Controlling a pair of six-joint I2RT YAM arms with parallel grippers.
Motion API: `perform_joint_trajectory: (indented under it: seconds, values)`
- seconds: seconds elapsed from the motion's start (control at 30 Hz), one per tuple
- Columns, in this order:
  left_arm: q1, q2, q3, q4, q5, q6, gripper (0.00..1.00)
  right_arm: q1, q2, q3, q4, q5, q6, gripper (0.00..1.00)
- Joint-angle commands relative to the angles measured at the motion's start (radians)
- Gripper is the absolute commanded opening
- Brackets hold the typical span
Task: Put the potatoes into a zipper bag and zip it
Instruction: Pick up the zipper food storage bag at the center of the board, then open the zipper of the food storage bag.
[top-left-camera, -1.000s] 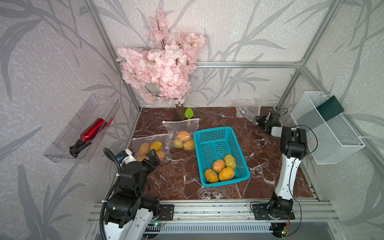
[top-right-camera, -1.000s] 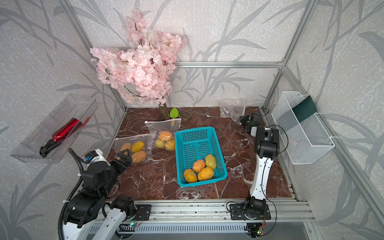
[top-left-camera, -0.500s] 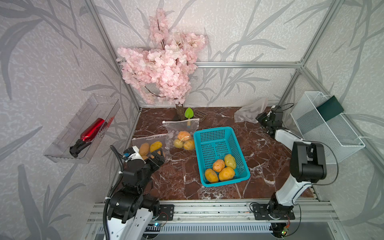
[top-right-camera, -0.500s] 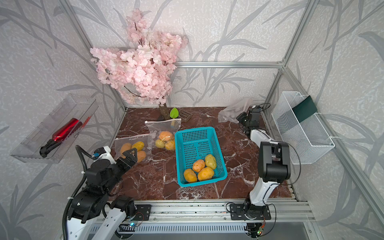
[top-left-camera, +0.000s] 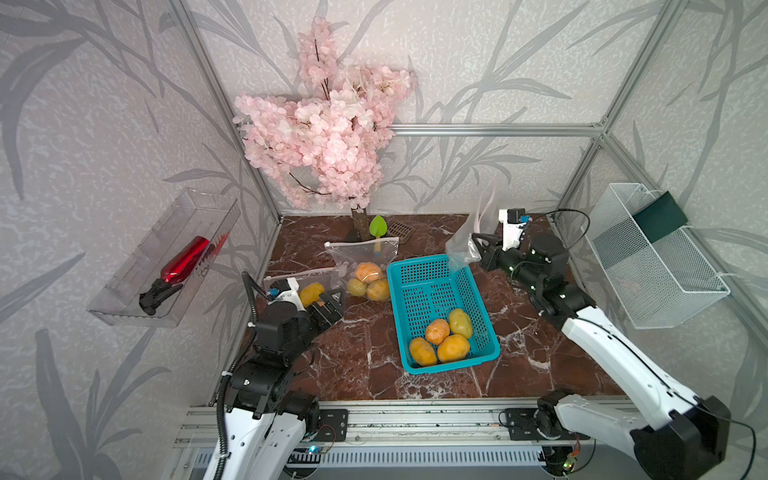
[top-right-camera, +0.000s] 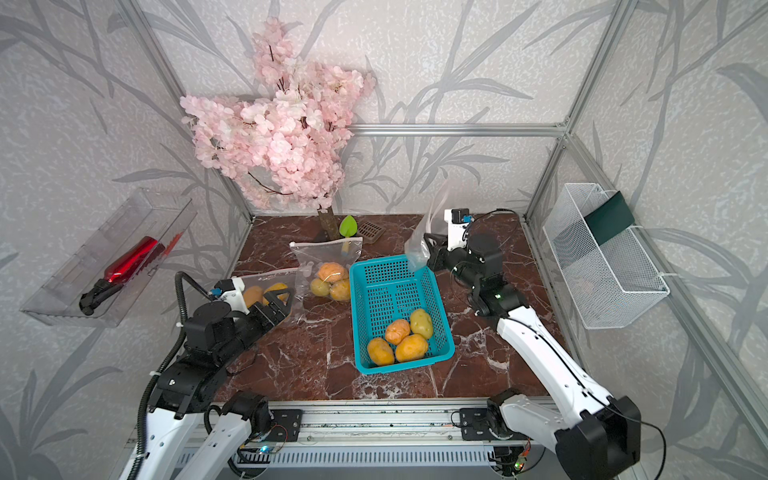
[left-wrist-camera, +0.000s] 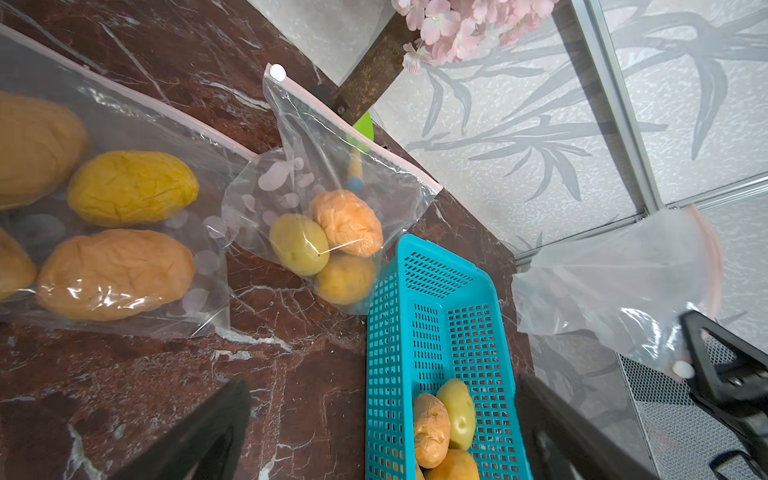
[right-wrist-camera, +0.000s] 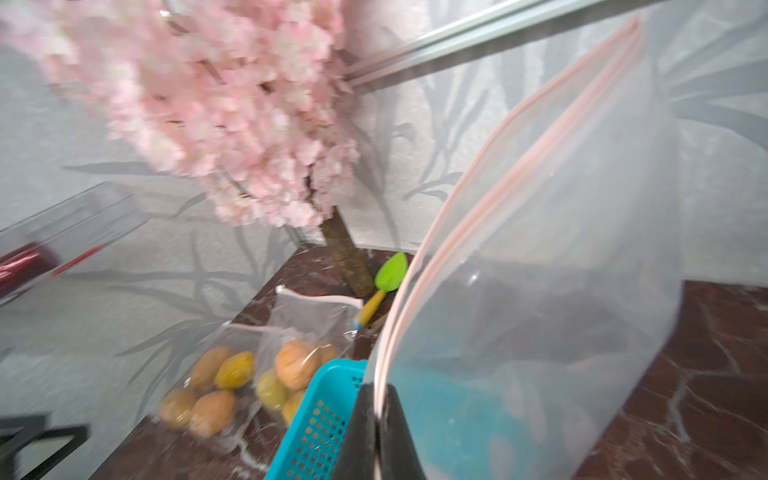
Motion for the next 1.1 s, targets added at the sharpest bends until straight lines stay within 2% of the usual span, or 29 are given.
perform_joint_trajectory:
  seconds: [0.0,0.13,0.3,0.53,0.87,1.07]
  values:
    - [0.001,-0.026,0.036,0.004,0.019,-0.003,1.00,0.057,-0.025,0.051,-0.164,-0.134,-0.078,0.00]
    - [0.001,-0.070,0.077,-0.043,-0.002,0.007,1.00,0.247,-0.057,0.071,-0.288,-0.089,-0.167,0.00]
    - [0.001,-0.106,0.109,-0.069,0.010,0.003,0.99,0.466,-0.080,0.041,-0.317,0.011,-0.205,0.00]
    - [0.001,-0.109,0.107,-0.017,0.101,-0.041,0.99,0.675,-0.018,0.010,-0.278,0.273,-0.185,0.00]
    - [-0.002,0.017,0.083,0.047,0.157,-0.089,0.99,0.815,0.146,0.024,-0.201,0.612,-0.111,0.00]
    - [-0.011,0.071,0.061,0.096,0.156,-0.127,0.96,0.838,0.240,0.046,-0.168,0.672,-0.068,0.00]
